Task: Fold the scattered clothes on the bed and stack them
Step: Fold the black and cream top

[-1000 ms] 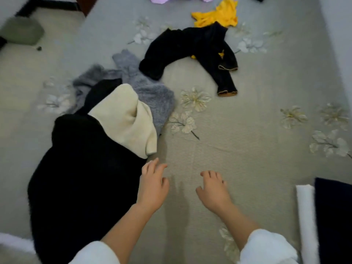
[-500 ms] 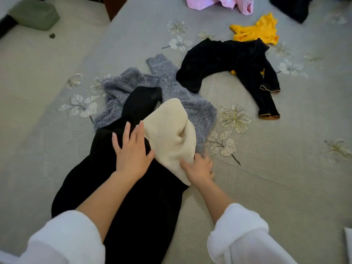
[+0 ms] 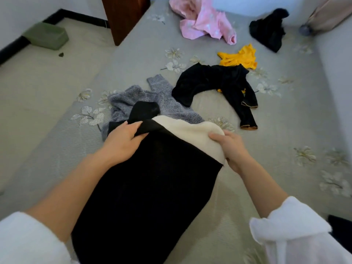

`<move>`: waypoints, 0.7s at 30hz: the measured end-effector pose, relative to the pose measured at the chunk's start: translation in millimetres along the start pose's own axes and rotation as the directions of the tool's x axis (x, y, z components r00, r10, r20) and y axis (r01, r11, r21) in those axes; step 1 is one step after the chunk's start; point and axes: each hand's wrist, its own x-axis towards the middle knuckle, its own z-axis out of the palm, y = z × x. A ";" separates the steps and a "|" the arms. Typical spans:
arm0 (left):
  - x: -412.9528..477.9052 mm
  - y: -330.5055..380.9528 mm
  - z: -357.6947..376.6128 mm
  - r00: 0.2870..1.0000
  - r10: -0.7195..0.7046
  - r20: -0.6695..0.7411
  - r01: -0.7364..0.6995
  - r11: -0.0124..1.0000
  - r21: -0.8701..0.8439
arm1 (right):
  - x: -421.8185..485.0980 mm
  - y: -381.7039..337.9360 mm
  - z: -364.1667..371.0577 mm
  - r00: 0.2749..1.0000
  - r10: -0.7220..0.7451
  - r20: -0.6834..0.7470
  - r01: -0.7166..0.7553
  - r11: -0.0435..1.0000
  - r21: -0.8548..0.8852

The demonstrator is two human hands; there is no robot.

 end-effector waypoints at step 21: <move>-122.6 319.9 -75.1 0.924 0.176 -0.341 -0.377 0.577 -0.724 | -210.4 -46.4 -207.3 0.935 -0.291 0.201 0.205 0.909 0.364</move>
